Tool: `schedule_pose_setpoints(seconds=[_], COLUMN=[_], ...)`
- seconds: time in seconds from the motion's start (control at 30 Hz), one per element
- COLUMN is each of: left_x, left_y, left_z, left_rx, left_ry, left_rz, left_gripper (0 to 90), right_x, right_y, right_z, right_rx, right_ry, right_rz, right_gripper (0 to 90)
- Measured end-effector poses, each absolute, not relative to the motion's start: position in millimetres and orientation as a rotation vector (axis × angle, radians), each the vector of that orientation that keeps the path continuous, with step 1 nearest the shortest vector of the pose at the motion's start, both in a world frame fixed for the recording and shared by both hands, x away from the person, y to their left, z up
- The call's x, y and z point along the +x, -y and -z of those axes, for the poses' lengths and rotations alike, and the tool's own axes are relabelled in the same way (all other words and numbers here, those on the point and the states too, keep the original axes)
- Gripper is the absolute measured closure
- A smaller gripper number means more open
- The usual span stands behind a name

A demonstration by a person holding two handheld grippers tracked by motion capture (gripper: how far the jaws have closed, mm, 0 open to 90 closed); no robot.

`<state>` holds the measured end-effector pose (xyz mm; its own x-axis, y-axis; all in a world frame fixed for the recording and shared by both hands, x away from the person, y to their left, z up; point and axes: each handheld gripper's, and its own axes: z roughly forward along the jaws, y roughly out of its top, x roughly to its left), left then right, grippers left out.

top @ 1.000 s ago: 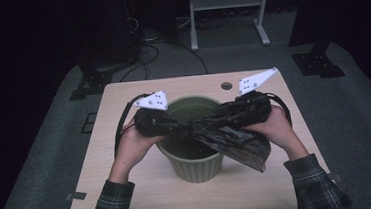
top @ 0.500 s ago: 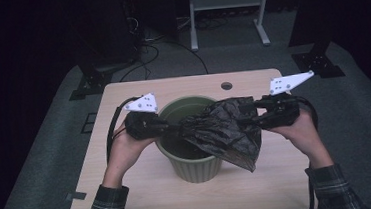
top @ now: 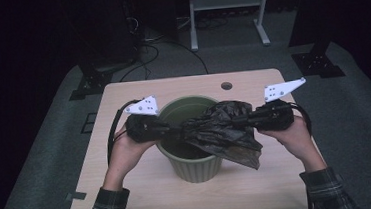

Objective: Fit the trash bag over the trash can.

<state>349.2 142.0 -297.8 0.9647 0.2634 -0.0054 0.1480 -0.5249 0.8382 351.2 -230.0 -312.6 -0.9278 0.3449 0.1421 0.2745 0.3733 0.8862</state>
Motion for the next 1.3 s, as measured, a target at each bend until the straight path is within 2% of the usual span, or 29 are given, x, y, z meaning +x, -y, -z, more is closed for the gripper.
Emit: schedule_pose_setpoints(seconds=[0.23,0.6,0.67,0.83,0.93,1.3], left_x=[344.5,343.2,342.6,339.3,337.1,331.5], left_y=[-132.9,-109.4,-105.9,-113.3,-122.7,-113.3], left_z=[296.8,302.4,305.2,304.2,297.5,277.0], left_rx=[2.162,2.219,2.226,2.2,2.149,2.075], left_ry=[-0.264,-0.204,-0.202,-0.215,-0.219,-0.168], left_rz=[-0.173,-0.166,-0.166,-0.219,-0.232,-0.242], left_gripper=[88.1,86.7,83.8,62.0,56.5,51.8], right_x=[358.9,372.0,374.4,376.6,377.9,380.2], right_y=[221.9,161.8,154.7,153.6,157.4,152.6], right_z=[297.2,286.2,286.7,288.8,290.0,292.9], right_rx=[0.548,0.435,0.428,0.441,0.454,0.46], right_ry=[-2.476,-2.557,-2.568,-2.57,-2.572,-2.594], right_rz=[-1.724,-1.649,-1.633,-1.622,-1.62,-1.589], right_gripper=[90.0,90.0,90.0,90.0,90.0,90.0])
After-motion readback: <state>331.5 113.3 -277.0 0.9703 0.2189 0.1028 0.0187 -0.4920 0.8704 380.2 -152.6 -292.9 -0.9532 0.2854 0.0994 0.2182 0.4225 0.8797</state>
